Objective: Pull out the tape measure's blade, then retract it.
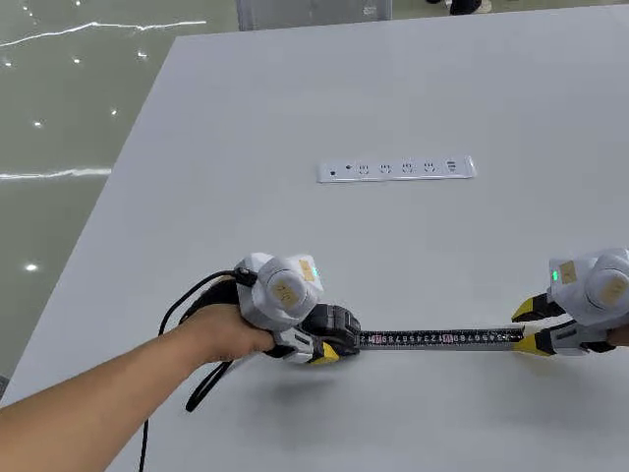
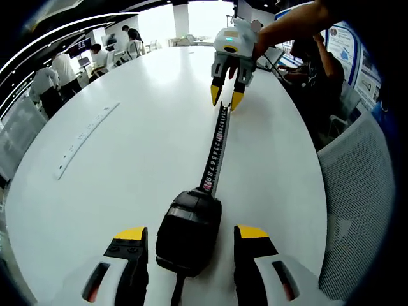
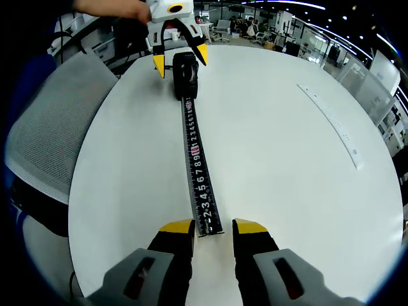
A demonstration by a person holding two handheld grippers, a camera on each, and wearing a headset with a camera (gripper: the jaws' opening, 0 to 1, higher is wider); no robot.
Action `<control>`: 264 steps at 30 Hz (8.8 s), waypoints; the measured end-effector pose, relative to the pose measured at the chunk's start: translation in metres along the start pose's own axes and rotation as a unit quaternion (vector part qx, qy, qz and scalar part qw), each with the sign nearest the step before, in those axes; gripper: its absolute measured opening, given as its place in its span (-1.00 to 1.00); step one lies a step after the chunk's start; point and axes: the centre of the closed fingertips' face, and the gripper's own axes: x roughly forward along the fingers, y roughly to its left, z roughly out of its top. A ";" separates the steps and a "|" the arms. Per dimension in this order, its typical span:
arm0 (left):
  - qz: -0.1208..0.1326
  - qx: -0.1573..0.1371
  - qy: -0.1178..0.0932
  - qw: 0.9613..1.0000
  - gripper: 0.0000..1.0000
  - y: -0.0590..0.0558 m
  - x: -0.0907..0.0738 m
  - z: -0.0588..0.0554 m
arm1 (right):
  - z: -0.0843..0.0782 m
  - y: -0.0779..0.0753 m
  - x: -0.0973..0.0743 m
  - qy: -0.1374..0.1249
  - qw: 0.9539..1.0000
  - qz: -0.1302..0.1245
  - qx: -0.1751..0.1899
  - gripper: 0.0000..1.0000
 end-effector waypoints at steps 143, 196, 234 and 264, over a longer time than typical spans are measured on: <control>0.223 -0.341 -0.113 0.906 0.98 -0.105 -0.158 -0.013 | 0.075 0.149 -0.157 -0.170 0.918 -0.190 0.305 0.89; 0.225 -0.342 -0.090 0.908 0.91 -0.054 -0.097 0.016 | 0.048 0.104 -0.094 -0.087 0.973 -0.106 0.184 0.94; 0.246 -0.405 -0.091 0.876 0.85 -0.010 -0.038 0.000 | 0.029 0.058 -0.036 -0.016 0.993 -0.035 0.113 0.81; 0.270 -0.448 -0.091 0.847 0.68 0.012 -0.012 -0.010 | 0.002 0.025 0.002 0.031 0.998 0.014 0.051 0.55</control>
